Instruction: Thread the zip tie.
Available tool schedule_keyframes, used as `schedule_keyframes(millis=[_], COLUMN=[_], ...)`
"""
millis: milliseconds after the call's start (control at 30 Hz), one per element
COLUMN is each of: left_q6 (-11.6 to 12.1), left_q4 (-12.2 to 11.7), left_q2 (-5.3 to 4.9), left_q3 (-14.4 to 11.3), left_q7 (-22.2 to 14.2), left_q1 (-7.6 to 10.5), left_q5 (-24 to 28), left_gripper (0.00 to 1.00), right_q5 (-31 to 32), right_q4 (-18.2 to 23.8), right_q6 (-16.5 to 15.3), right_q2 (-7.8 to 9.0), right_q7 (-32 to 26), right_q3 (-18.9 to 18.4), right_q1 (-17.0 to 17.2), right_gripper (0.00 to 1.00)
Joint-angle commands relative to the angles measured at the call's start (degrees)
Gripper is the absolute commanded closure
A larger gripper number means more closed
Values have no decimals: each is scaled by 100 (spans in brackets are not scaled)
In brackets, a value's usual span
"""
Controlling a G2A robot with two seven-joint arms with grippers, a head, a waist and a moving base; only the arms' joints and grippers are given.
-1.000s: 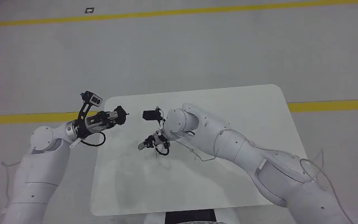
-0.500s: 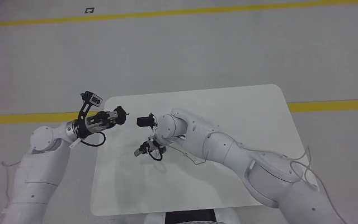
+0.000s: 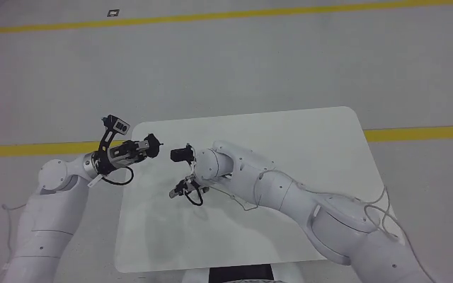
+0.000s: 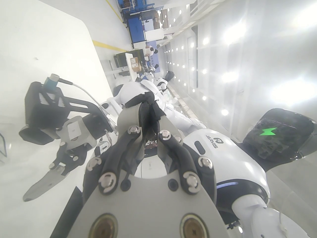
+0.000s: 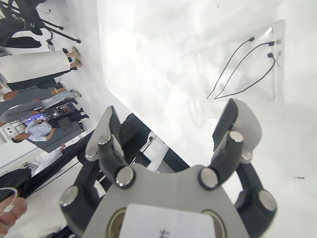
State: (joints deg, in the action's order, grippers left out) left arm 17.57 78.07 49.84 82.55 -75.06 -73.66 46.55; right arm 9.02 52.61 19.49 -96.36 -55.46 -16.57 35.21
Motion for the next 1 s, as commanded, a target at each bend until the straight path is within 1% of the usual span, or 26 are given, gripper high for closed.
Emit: schedule_keyframes(millis=[0, 233, 367, 500, 633, 967], left_q6=[0, 0, 0, 0, 0, 0], left_q4=[0, 0, 0, 0, 0, 0], left_q2=[0, 0, 0, 0, 0, 0], left_q3=[0, 0, 0, 0, 0, 0], left_q7=[0, 0, 0, 0, 0, 0], left_q1=[0, 0, 0, 0, 0, 0], left_q5=[0, 0, 0, 0, 0, 0], left_gripper=[100, 100, 100, 100, 100, 100], right_q5=[71, 166, 369, 534, 650, 1024], right_q4=[-105, -505, -801, -1130, -1377, -1849], right_q6=[-1, -1, -1, -1, -1, -1], right_q2=[-66, -328, -480, -664, -804, -1054], right_q7=[31, 139, 196, 100, 45, -123], right_q3=[8, -42, -10, -10, -71, -274], right_q1=[-1, 20, -2, -37, -67, -143], right_gripper=[0, 0, 0, 0, 0, 0])
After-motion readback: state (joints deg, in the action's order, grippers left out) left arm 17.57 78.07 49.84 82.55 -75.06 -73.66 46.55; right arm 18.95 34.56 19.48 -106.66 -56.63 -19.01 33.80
